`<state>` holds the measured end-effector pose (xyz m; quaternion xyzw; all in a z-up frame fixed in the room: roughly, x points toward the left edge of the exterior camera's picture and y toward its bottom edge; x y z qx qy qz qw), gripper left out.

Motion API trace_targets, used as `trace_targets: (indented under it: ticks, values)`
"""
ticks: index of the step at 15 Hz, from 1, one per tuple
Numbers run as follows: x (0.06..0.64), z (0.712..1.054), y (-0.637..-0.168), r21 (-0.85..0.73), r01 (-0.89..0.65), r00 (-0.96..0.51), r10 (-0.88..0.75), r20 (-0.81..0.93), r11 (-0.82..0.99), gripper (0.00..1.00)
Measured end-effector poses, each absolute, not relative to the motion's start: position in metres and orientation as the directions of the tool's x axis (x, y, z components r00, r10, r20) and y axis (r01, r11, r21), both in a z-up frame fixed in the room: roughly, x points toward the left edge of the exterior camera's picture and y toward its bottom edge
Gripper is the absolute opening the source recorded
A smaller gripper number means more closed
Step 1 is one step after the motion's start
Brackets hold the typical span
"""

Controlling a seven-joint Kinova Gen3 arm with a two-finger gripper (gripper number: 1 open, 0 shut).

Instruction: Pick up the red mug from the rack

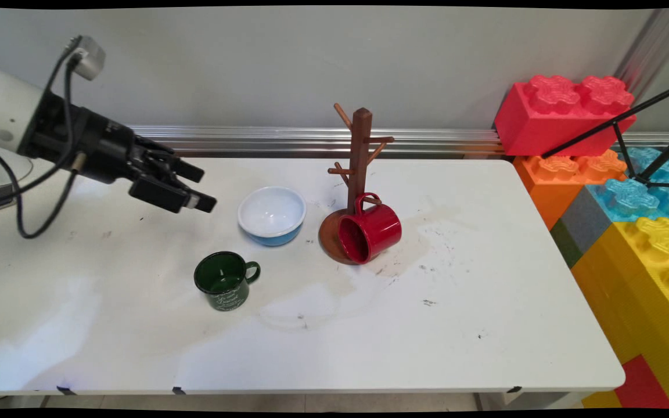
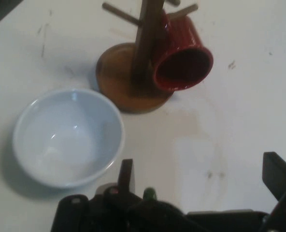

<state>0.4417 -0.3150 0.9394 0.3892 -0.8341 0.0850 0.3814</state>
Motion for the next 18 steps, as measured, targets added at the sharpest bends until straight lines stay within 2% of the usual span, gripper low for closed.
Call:
trace_targets:
  ticks: [11, 18]
  values:
    - [0.342, 0.903, -0.332, 0.253, -0.747, -0.331, -0.674, 0.66, 0.615, 1.0]
    - [0.294, 0.872, -0.343, 0.256, -0.795, -0.284, -0.71, 0.644, 0.551, 1.0]
